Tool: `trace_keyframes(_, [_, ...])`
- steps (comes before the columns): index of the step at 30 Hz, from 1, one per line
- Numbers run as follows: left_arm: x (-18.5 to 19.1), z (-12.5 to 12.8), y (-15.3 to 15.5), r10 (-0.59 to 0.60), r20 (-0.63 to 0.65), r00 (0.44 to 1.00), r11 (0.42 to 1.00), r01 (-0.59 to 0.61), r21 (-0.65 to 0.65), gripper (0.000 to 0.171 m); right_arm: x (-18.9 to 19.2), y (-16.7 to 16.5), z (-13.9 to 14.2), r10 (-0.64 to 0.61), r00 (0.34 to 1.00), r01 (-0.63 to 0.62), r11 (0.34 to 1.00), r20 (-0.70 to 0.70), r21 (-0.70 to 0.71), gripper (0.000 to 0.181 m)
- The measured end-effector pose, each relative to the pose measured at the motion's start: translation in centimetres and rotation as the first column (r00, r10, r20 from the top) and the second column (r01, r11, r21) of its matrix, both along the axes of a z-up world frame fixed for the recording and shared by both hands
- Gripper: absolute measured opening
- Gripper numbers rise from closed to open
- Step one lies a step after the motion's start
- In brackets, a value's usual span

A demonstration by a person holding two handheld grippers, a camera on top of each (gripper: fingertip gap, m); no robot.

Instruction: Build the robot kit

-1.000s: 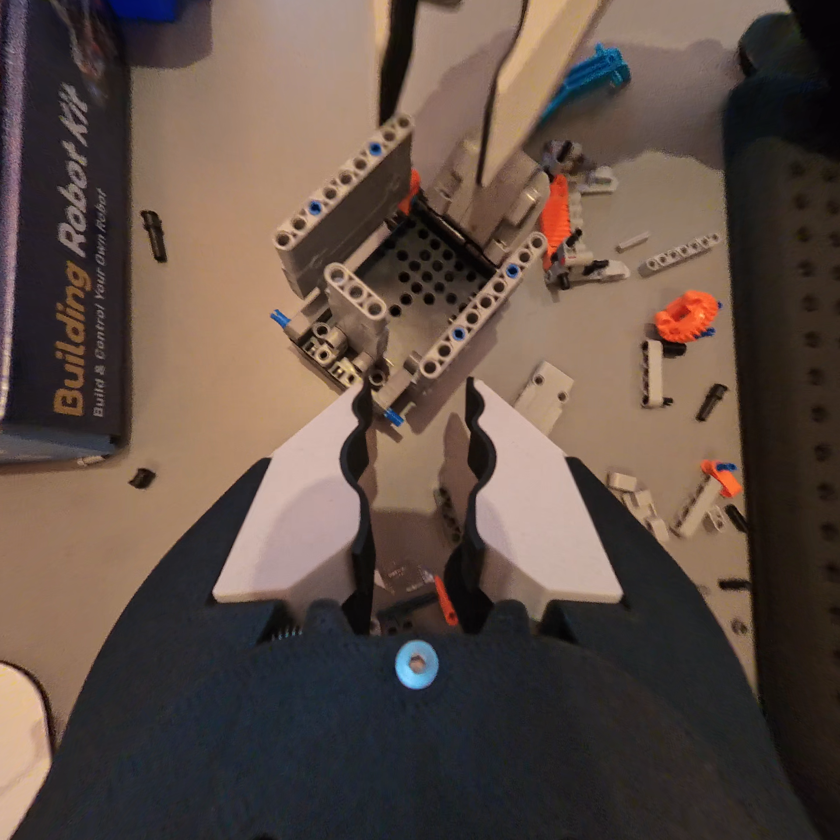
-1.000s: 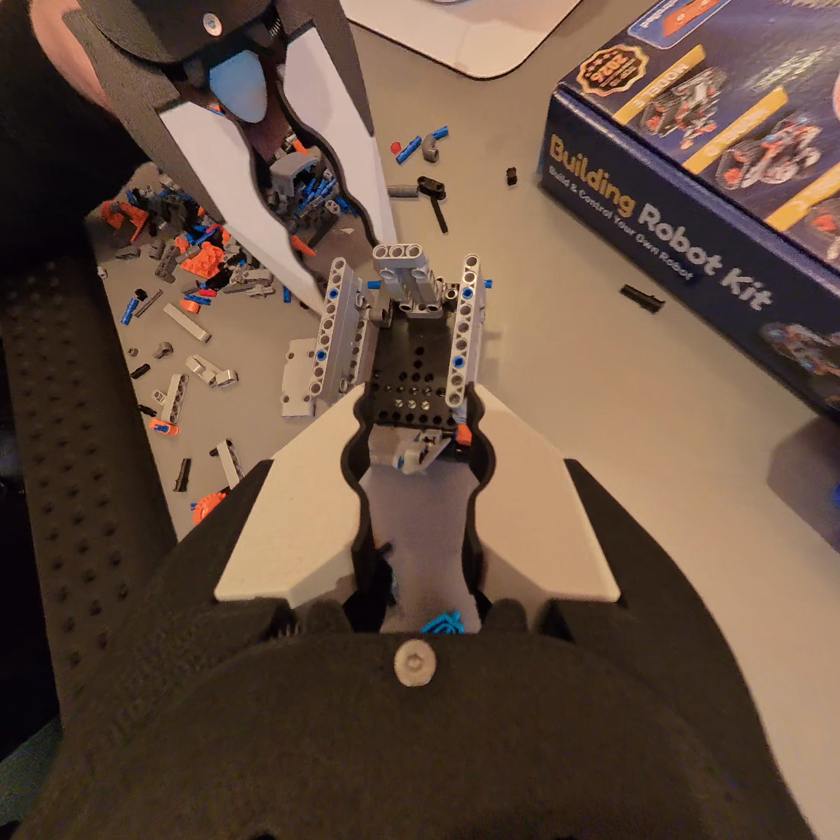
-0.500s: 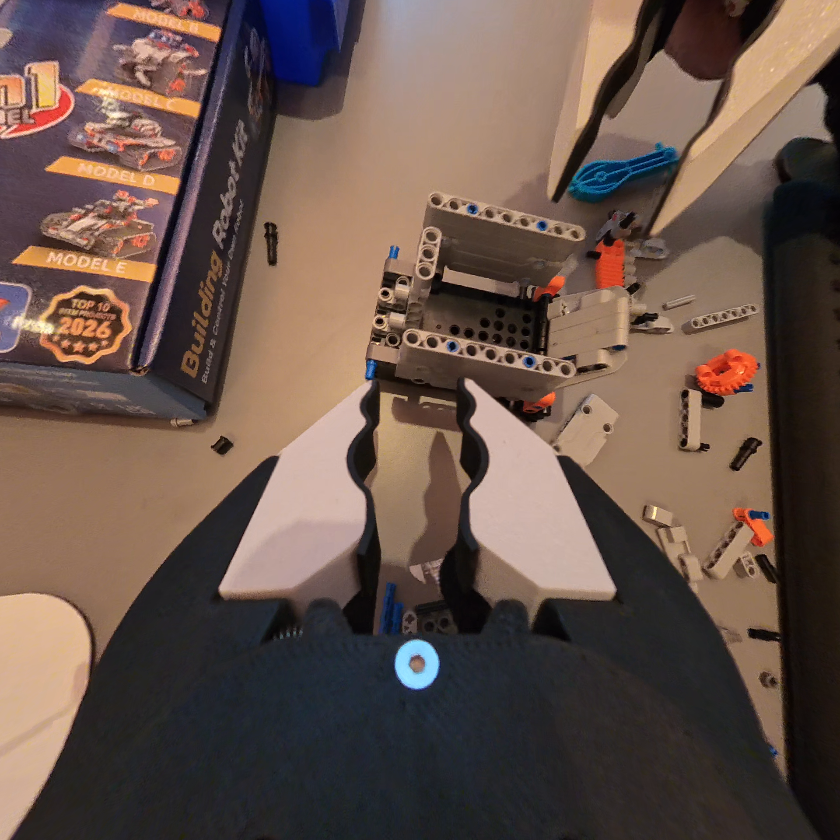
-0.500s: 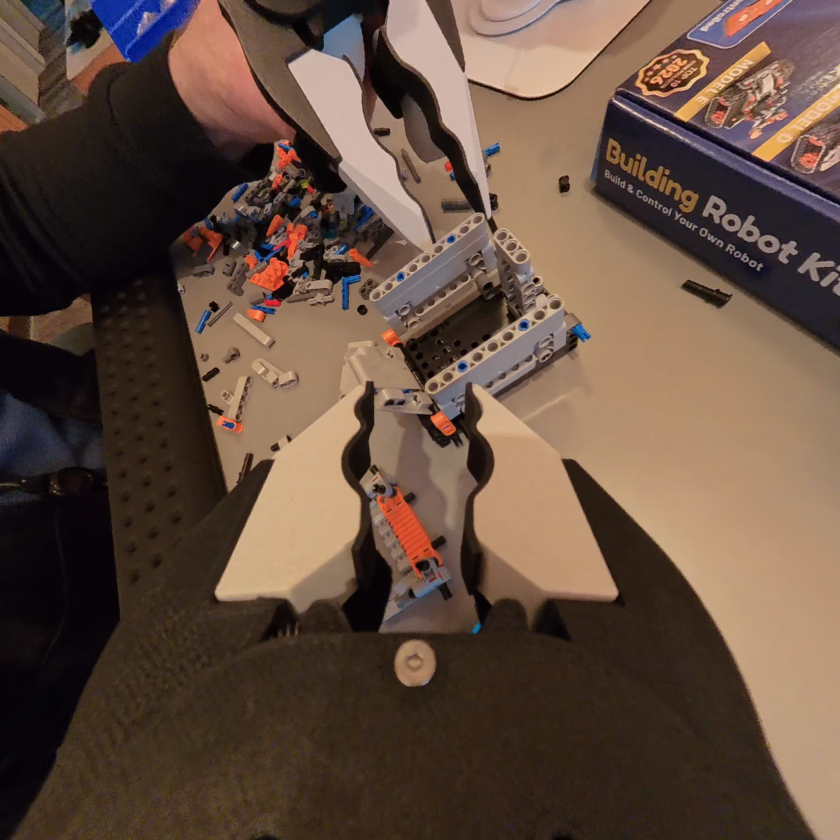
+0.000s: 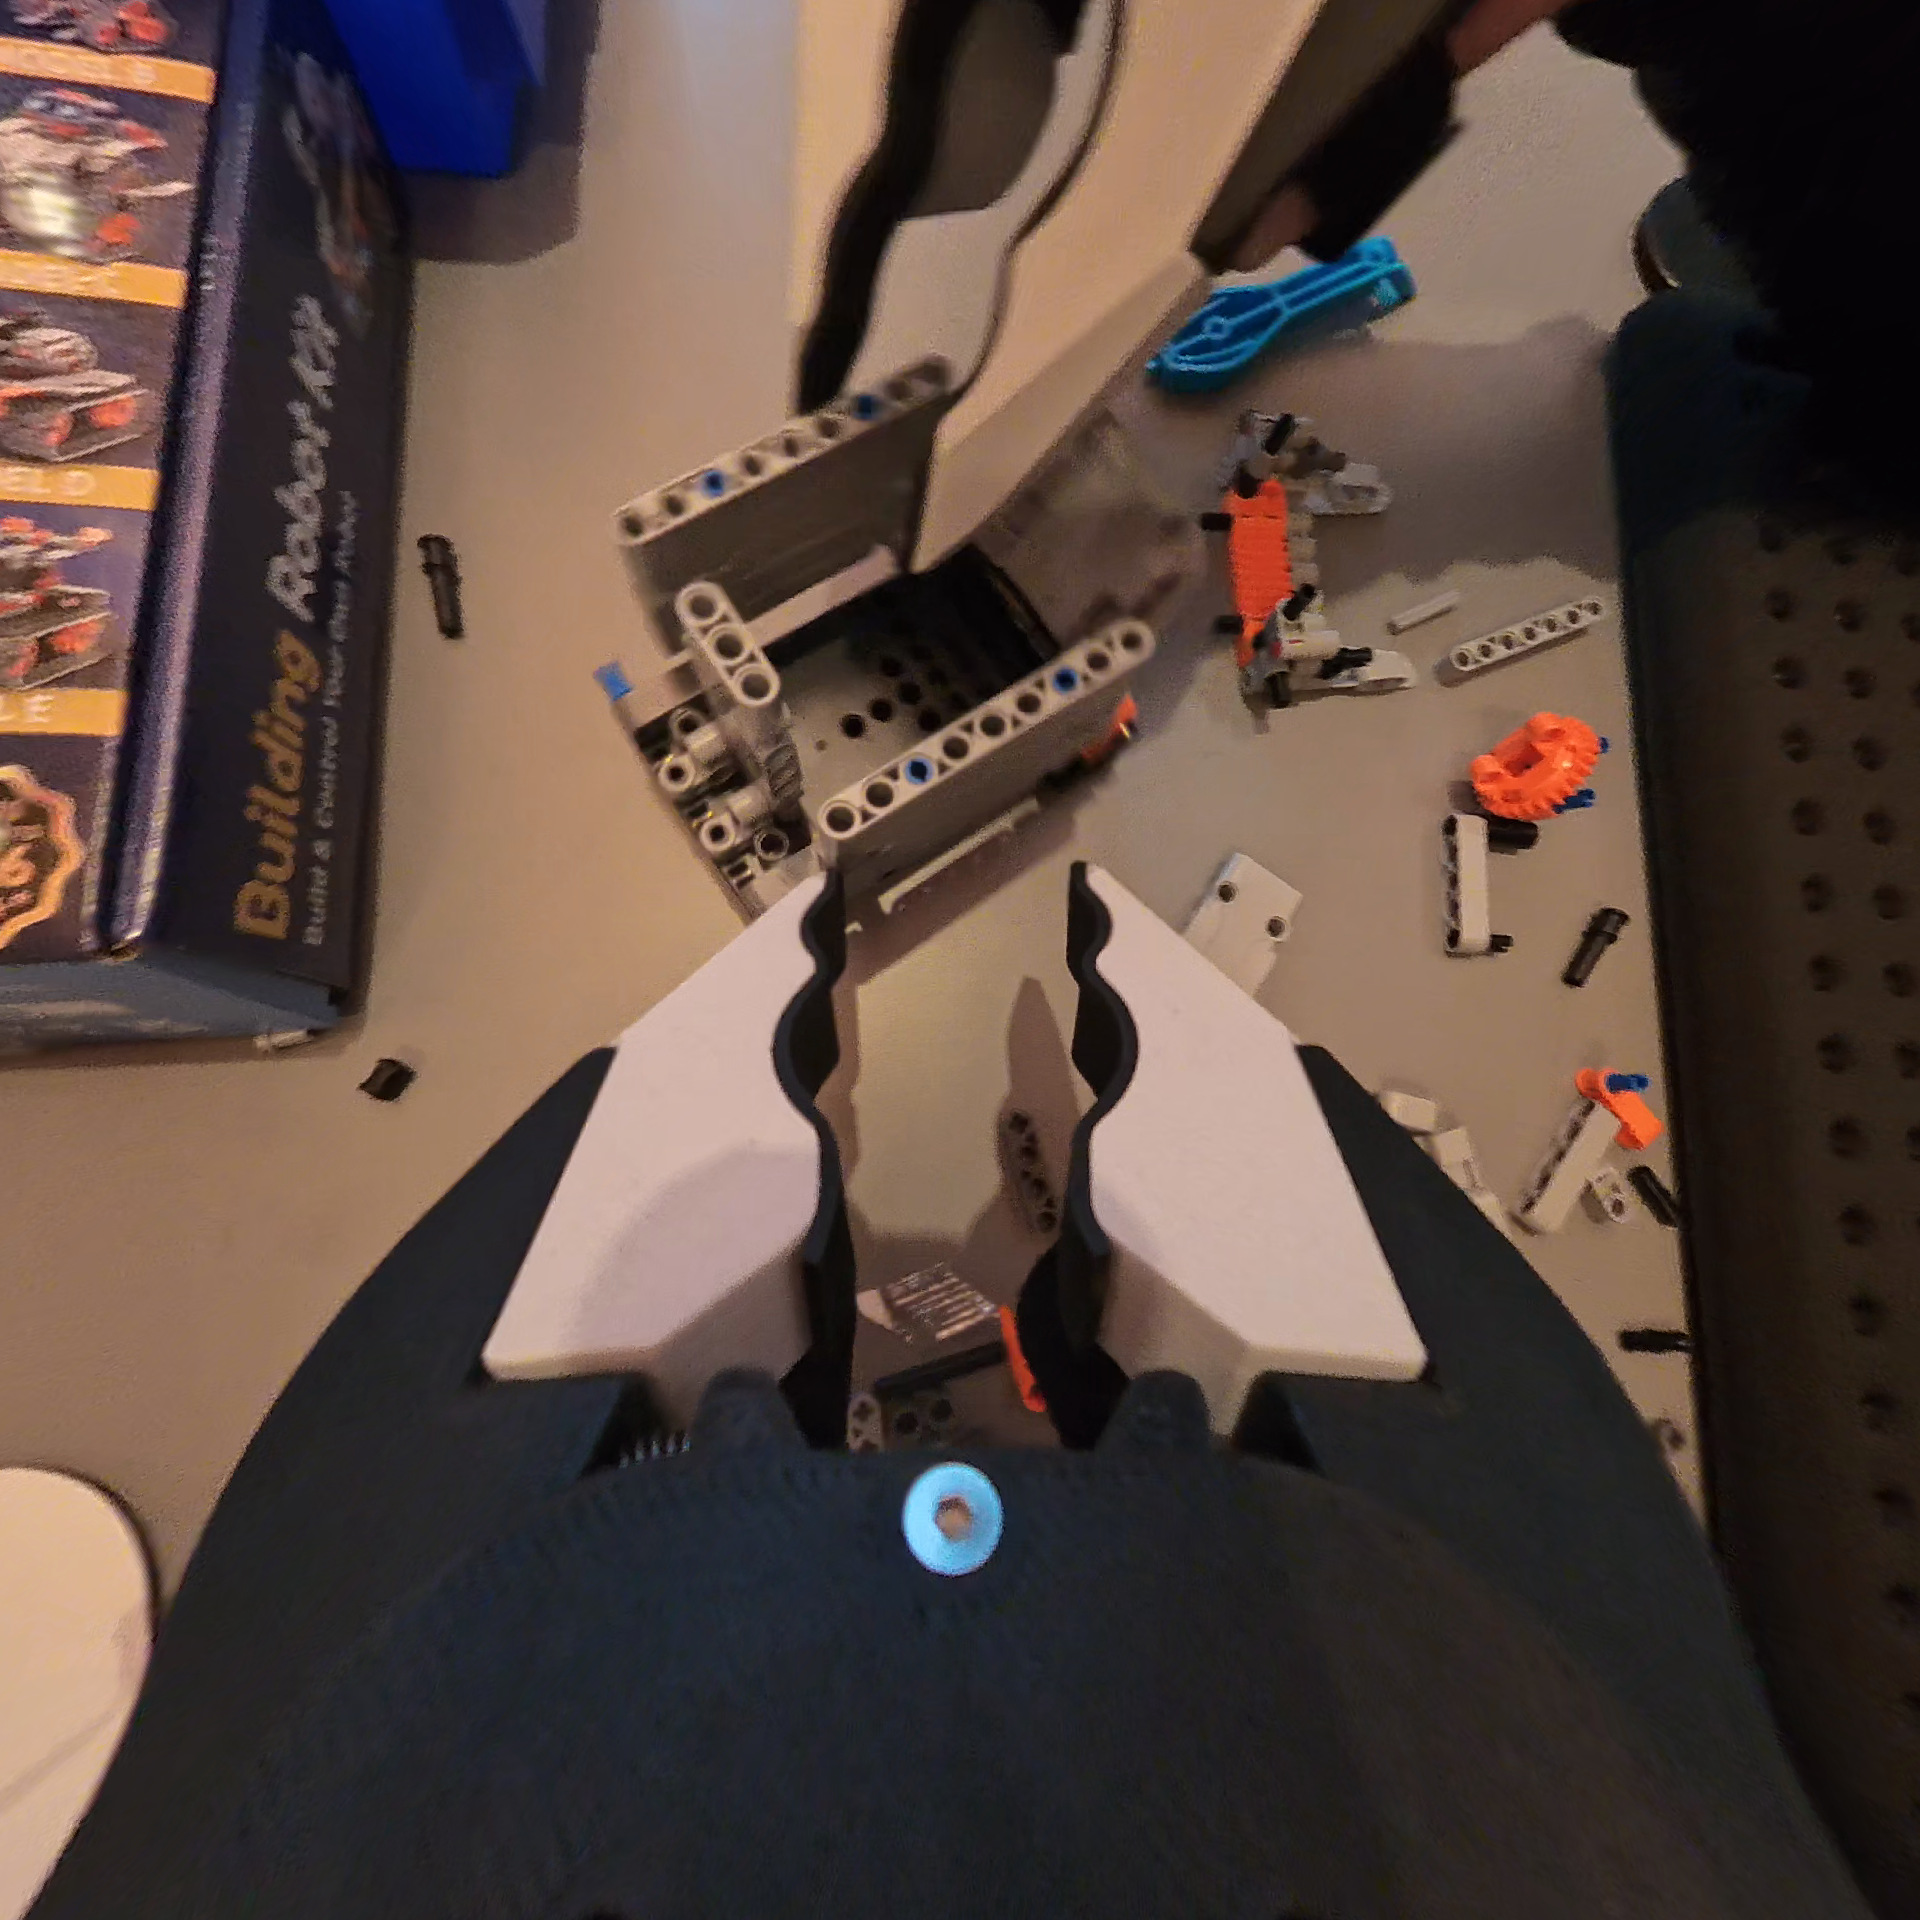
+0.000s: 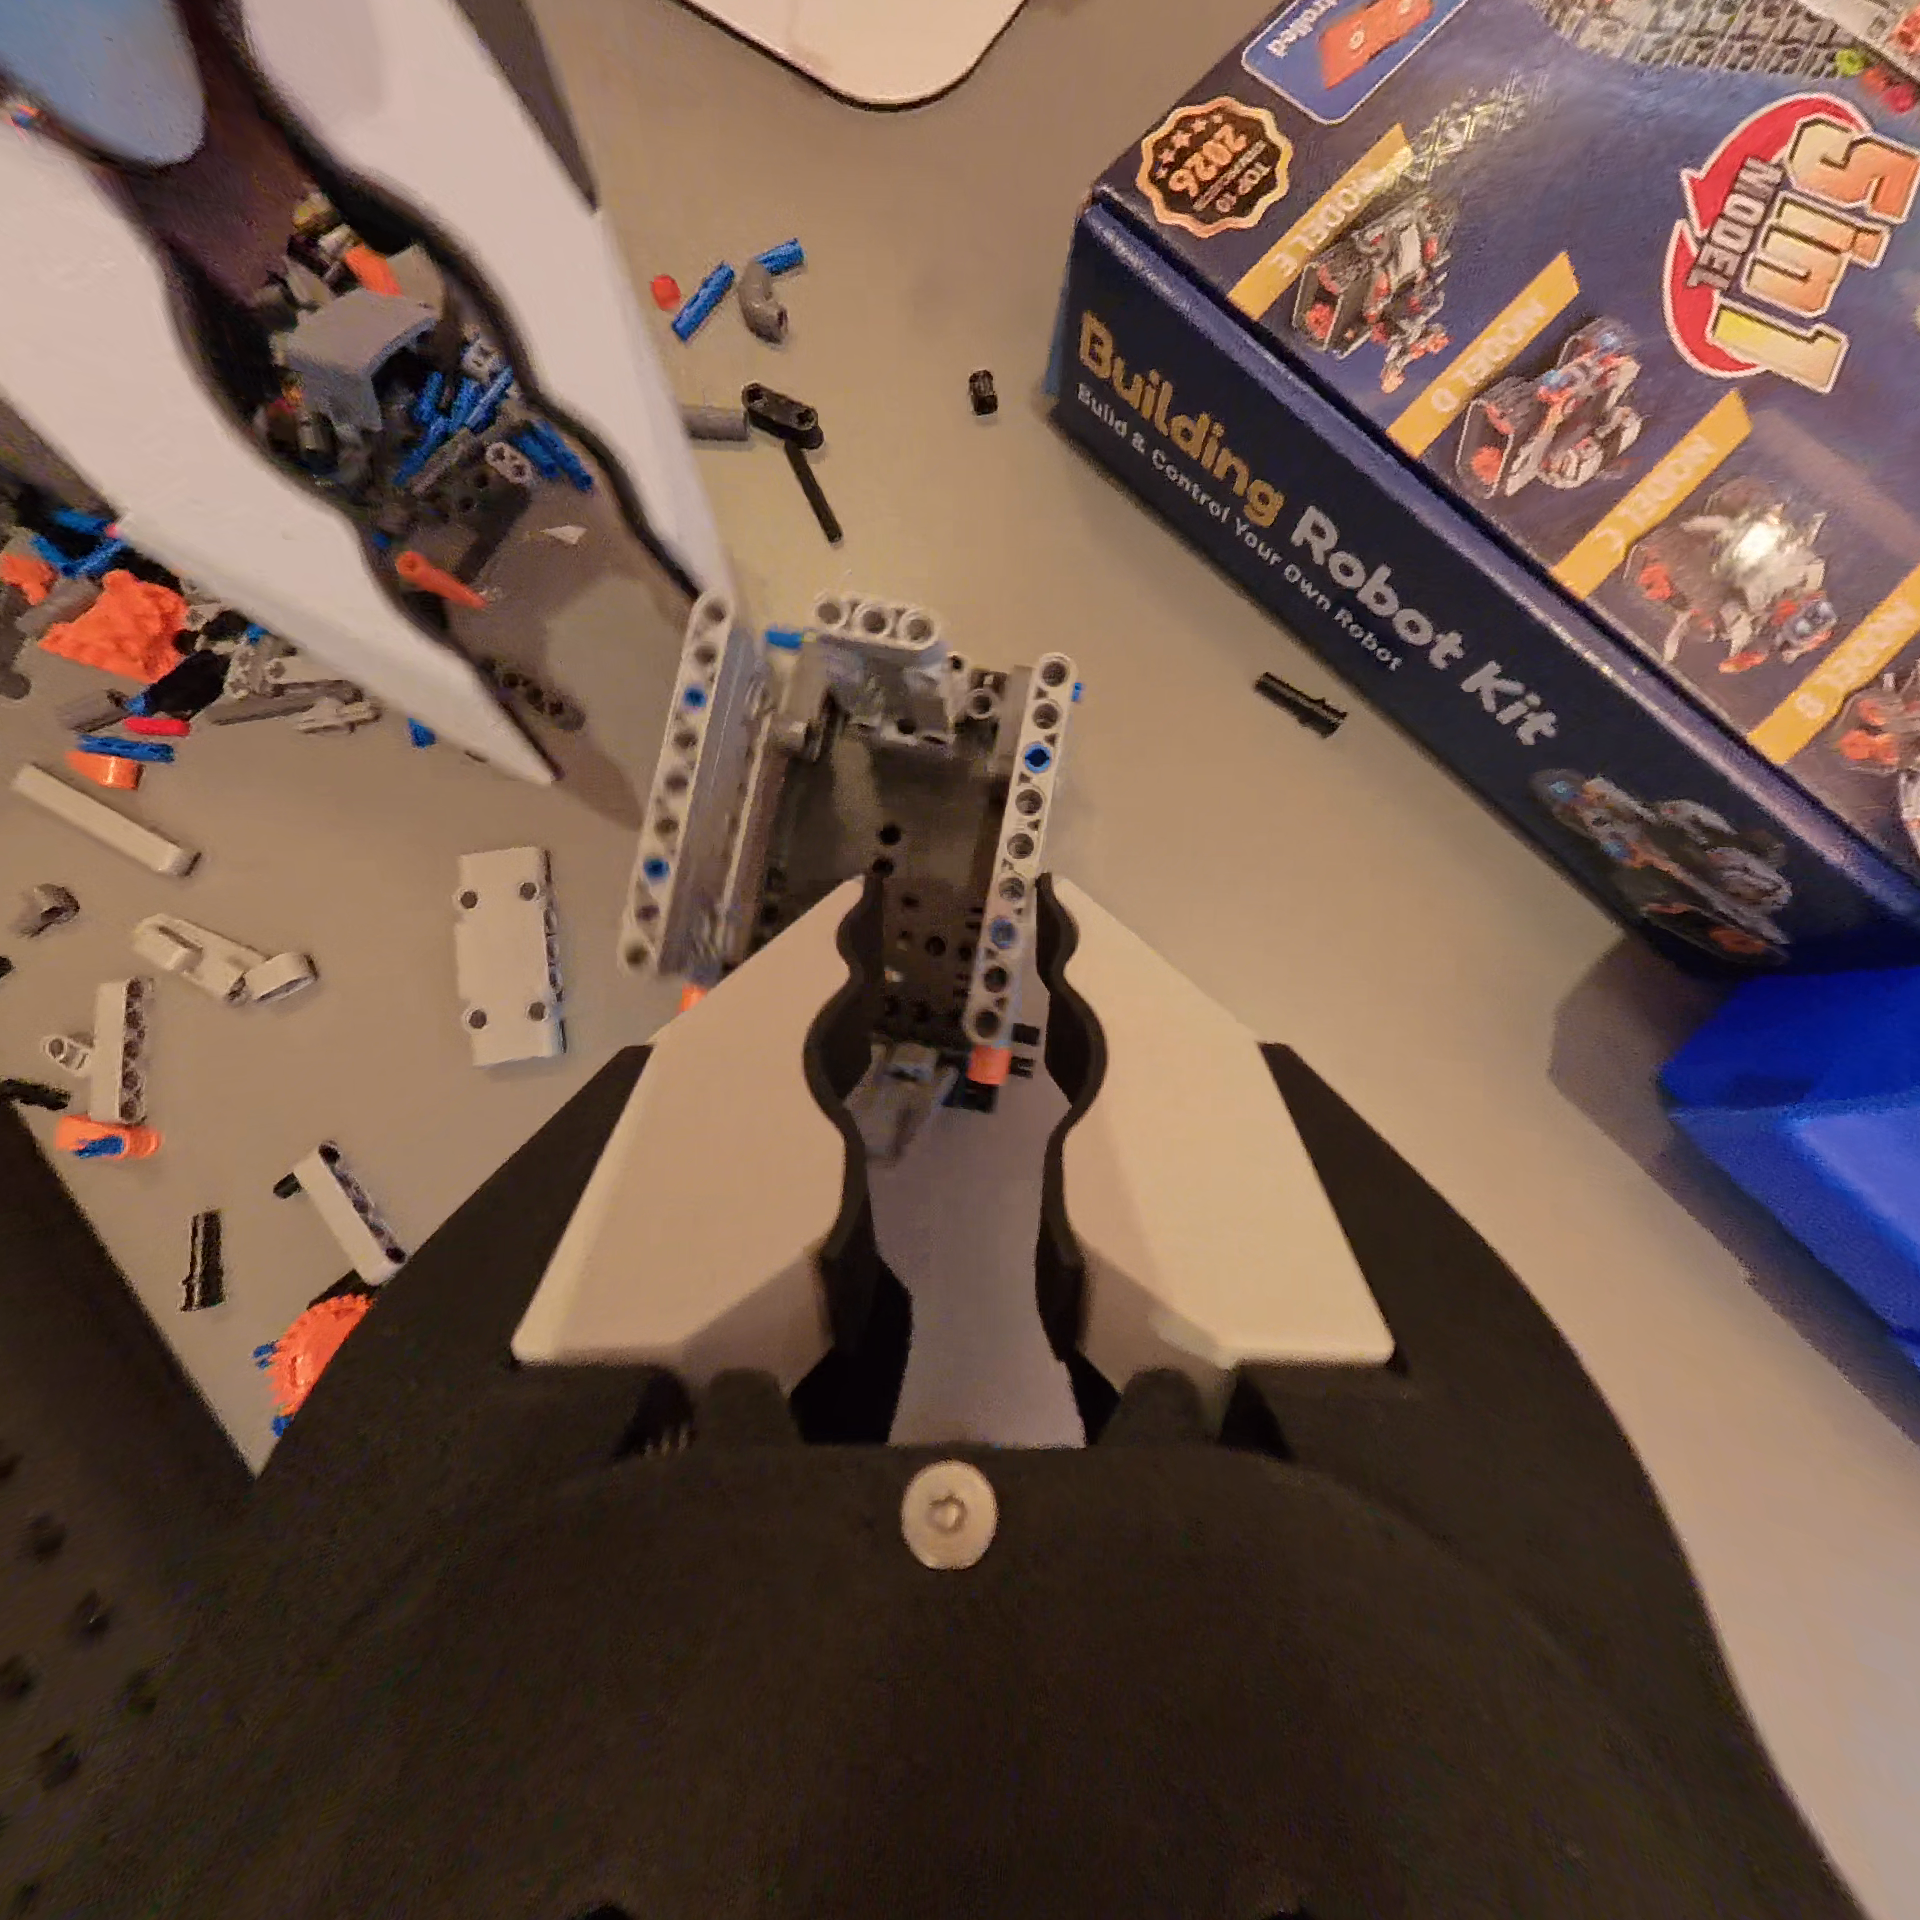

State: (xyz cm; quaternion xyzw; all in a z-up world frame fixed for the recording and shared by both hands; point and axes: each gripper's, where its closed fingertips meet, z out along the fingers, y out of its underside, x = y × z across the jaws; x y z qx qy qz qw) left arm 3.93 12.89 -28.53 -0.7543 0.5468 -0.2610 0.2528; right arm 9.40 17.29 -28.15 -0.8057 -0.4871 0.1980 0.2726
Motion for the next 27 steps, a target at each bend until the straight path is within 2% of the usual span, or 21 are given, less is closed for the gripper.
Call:
trace_keyframes(4, [1.3,0.1,-2.1,-0.091,0.019,0.996,0.995,0.091,-0.035,0.035,-1.1,1.2,-0.2,0.017,1.0,-0.017,1.0,0.009,0.011,0.033])
trace_keyframes(6, [1.9,0.4,-3.2,-0.144,0.046,0.989,0.988,0.146,-0.054,0.038,-1.4,1.2,-0.1,0.024,0.999,-0.024,1.0,-0.021,0.004,0.036])
trace_keyframes(9, [1.2,0.8,-3.7,-0.179,0.049,0.983,0.981,0.182,-0.061,0.036,-0.5,1.4,0.2,-0.007,0.999,0.008,1.0,-0.032,0.026,0.043])
trace_keyframes(13, [-0.6,1.8,-1.7,-0.091,0.081,0.993,0.994,0.095,-0.046,0.033,1.2,0.6,1.8,-0.023,0.995,0.024,1.0,-0.096,0.01,0.041])
trace_keyframes(16, [-2.1,1.4,0.7,0.015,0.047,0.999,1.0,-0.015,0.0,0.033,2.0,-1.3,2.4,0.037,0.983,-0.052,0.995,-0.182,-0.08,0.041])
trace_keyframes(18, [-2.1,1.3,1.5,0.045,0.064,0.997,0.999,-0.046,0.018,0.033,2.8,-1.8,2.5,0.041,0.974,-0.067,0.992,-0.223,-0.11,0.045])
trace_keyframes(20, [-1.7,1.2,1.6,0.041,0.08,0.996,0.999,-0.043,0.023,0.034,3.5,-2.6,2.2,0.052,0.974,-0.086,0.986,-0.219,-0.146,0.056])
trace_keyframes(23, [-1.2,-0.1,1.1,0.019,0.039,0.999,1.0,-0.019,0.001,0.04,3.6,-3.6,1.5,0.083,0.979,-0.117,0.978,-0.188,-0.175,0.07])
trace_keyframes(27, [0.2,-1.4,0.0,-0.022,0.01,1.0,1.0,0.022,-0.021,0.039,3.0,-3.4,0.7,0.092,0.987,-0.112,0.981,-0.132,-0.158,0.074])
